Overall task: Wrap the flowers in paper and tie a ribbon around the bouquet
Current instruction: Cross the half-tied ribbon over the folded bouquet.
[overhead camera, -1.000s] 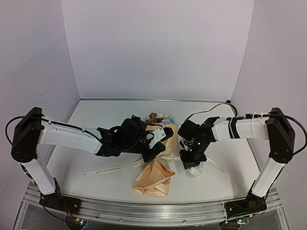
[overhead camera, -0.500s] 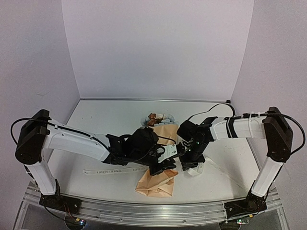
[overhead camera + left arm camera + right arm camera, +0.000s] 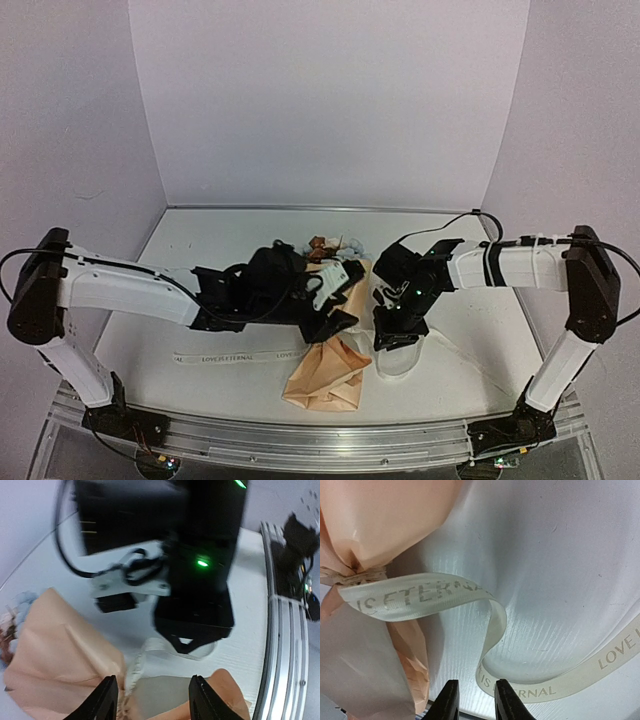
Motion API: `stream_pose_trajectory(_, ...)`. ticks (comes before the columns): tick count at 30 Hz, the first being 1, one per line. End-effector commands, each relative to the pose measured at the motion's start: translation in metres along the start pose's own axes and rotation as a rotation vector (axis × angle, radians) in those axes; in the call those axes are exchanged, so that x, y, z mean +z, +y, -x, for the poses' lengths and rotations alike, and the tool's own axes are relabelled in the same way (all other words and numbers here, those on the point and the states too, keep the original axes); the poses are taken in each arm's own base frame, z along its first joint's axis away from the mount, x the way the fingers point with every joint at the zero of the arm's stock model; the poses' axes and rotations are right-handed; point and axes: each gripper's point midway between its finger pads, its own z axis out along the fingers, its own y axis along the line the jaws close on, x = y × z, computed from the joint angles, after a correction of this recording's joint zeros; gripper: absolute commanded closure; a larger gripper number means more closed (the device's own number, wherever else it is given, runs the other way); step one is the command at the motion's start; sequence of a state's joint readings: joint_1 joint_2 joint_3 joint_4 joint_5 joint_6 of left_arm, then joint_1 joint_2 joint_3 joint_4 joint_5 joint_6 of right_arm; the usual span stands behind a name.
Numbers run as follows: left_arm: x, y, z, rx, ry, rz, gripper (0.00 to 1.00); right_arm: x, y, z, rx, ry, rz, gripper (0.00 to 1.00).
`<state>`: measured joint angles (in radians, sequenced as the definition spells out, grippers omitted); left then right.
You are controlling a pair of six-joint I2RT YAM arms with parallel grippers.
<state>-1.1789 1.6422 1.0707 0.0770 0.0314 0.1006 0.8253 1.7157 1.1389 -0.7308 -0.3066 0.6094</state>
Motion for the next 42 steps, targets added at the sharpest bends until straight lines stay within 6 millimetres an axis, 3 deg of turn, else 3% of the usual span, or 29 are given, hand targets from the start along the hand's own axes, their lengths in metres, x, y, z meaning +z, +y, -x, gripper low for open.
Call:
stream_pose_trajectory(1,-0.06,0.069,0.023,-0.301,-0.161,0.243,0.45,-0.016,0.003,0.001,-0.023,-0.038,0.025,0.69)
stream_pose_trajectory(4,-0.078,0.091,-0.012,-0.432,-0.128,0.339,0.43,-0.022,-0.001,-0.001,-0.04,-0.06,0.018,0.62)
stream_pose_trajectory(7,-0.086,0.093,-0.035,-0.489,-0.125,0.341,0.44,-0.028,-0.008,-0.003,-0.059,-0.086,0.001,0.54)
stream_pose_trajectory(15,-0.06,0.084,-0.042,-0.573,-0.117,0.203,0.44,-0.042,-0.046,-0.012,-0.078,-0.173,-0.081,0.42)
stream_pose_trajectory(27,-0.039,0.079,-0.021,-0.616,-0.164,0.066,0.46,-0.038,-0.1,-0.036,-0.047,-0.196,-0.2,0.39)
stream_pose_trajectory(31,-0.032,0.075,-0.015,-0.604,-0.153,0.021,0.58,-0.034,-0.113,-0.041,-0.031,-0.191,-0.235,0.39)
stream_pose_trajectory(34,-0.029,0.072,-0.013,-0.592,-0.137,0.003,0.77,-0.034,-0.12,-0.042,-0.008,-0.196,-0.255,0.39)
stream_pose_trajectory(38,-0.029,0.067,-0.003,-0.553,-0.118,-0.035,0.95,-0.033,-0.126,-0.041,0.034,-0.191,-0.268,0.39)
stream_pose_trajectory(40,-0.029,0.065,0.003,-0.529,-0.098,-0.045,0.98,-0.034,-0.128,-0.04,0.058,-0.193,-0.269,0.39)
stream_pose_trajectory(42,-0.03,0.065,0.003,-0.526,-0.081,-0.039,0.87,-0.035,-0.129,-0.039,0.075,-0.197,-0.268,0.39)
